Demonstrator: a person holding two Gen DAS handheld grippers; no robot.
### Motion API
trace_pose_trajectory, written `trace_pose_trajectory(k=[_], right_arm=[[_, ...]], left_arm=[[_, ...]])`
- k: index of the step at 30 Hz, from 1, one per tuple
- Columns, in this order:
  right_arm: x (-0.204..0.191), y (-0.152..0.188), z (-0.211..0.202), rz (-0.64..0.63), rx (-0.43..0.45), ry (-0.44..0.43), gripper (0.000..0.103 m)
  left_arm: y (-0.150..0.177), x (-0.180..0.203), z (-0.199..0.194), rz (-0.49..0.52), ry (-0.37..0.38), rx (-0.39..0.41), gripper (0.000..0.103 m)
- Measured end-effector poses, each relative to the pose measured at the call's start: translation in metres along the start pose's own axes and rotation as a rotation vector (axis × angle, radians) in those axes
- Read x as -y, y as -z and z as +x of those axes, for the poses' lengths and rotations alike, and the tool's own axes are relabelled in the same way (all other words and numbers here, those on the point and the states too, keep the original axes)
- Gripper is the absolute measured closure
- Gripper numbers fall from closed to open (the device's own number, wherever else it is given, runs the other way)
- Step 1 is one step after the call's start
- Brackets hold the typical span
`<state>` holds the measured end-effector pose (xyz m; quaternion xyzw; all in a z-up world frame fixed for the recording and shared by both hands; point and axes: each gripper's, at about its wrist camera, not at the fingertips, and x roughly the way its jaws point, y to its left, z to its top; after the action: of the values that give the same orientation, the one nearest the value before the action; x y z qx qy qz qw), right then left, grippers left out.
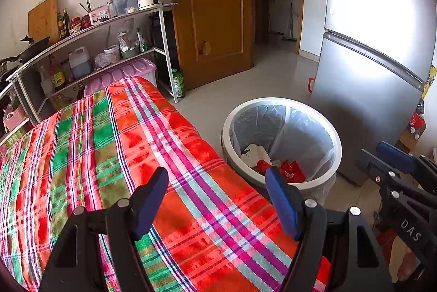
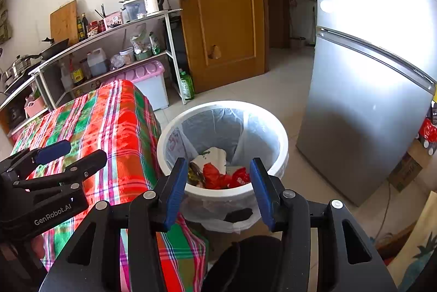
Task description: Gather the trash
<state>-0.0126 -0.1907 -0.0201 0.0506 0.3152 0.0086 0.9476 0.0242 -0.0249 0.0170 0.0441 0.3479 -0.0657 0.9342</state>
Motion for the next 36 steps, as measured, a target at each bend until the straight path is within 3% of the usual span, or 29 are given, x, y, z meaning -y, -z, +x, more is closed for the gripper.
trace_pose_trajectory(k=[36], right_arm=[[-0.0012,-0.0003,0.002,-0.004,-0.004,-0.002,0.055]], left_arm=[[-0.0009,0.0003,-0.002,-0.002,-0.01,-0.001,0.028]])
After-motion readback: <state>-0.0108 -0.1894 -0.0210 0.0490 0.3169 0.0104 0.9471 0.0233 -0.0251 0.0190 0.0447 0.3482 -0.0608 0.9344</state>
